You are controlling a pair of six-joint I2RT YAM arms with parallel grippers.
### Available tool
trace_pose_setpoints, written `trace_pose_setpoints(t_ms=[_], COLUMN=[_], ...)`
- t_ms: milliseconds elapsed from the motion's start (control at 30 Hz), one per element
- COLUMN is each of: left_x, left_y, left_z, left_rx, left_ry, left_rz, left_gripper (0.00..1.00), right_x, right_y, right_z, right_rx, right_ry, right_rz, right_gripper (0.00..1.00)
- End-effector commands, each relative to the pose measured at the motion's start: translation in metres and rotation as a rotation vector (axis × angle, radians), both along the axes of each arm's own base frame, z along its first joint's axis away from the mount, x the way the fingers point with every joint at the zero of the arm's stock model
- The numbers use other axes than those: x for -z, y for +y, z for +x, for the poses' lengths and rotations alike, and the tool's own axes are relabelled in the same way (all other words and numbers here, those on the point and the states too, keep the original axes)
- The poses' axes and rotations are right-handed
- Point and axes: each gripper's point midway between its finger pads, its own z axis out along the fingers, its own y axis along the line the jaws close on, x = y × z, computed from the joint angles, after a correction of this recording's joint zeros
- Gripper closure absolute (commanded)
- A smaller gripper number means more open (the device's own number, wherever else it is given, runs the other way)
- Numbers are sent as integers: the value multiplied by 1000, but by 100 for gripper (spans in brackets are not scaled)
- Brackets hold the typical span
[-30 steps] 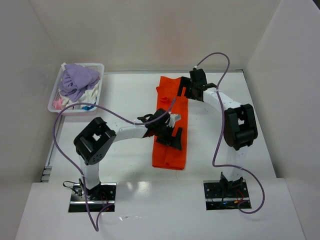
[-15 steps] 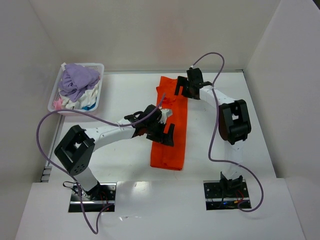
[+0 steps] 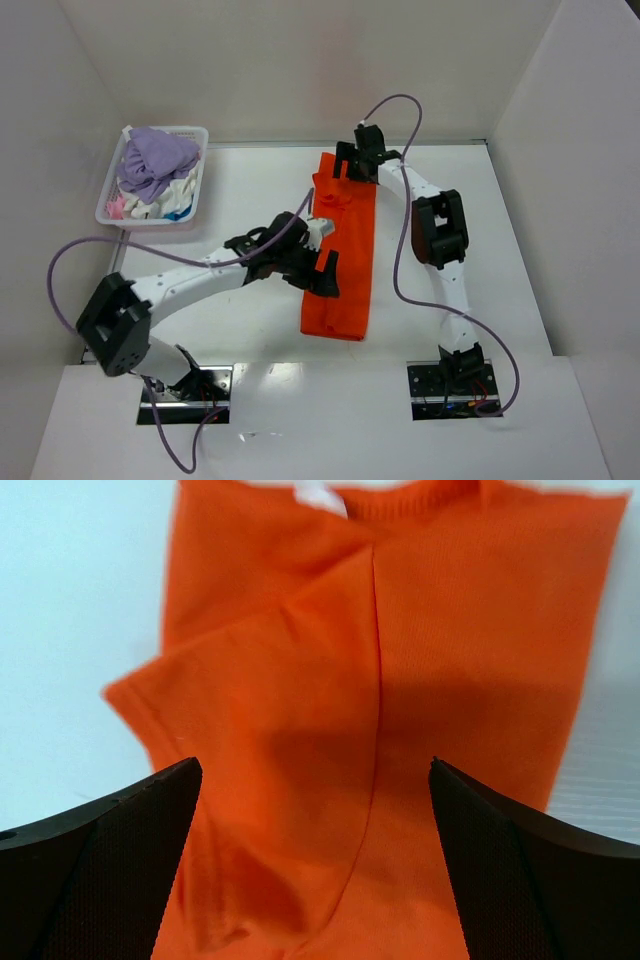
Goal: Fold and stack the t-shirts
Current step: Rotate the tshirt 90 degrees
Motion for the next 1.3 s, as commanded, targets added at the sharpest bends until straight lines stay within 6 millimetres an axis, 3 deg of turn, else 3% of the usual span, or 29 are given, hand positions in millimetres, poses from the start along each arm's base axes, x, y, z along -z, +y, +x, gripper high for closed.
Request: trace_pose_setpoints(t_ms=[0,33,100,133,267,567,733,833,967,1167,1200,1233,1267], left_x=[-63,-84,-97,-113,-132,-121,-122,-117,-106,-84,-80,-81,-80], left_y=[1,4,12,18,30,51,58,61,63,59,57,57,56], left_z=[0,-1,-4,-3,-5,-9,-11,-14,-13,-3,-1,3,6], left_rx=[14,7,-4,-17,-53,-124,-147,-147,-156,-147,-147,-156,-156], left_ry=[-148,-195,-223,-259,-298,-280,-278,-273,-250,-215,-208,-209,-211], left_rz=[-120,-157,-181,-213,-247,-214,-211,-206,-181,-115,-108,-107,-109], left_gripper=[0,0,0,0,0,0,0,0,0,0,0,0,0], right_x=[19,19,30,30,41,42,40,42,14,-75,-68,-109,-122], right_y=[0,0,0,0,11,56,65,58,53,39,30,31,21], right_z=[-3,-3,-3,-3,-2,-2,-2,-2,-2,-5,-13,-23,-26], right_rx=[2,2,2,-4,-32,-120,-122,-96,-82,-62,-54,-73,-53], right_ry=[49,49,63,61,83,70,71,73,30,-111,-88,-153,-176], right_rz=[-65,-65,-70,-76,-65,-47,-25,-53,-63,-5,7,48,65], right_gripper=[0,0,0,0,0,0,0,0,0,0,0,0,0])
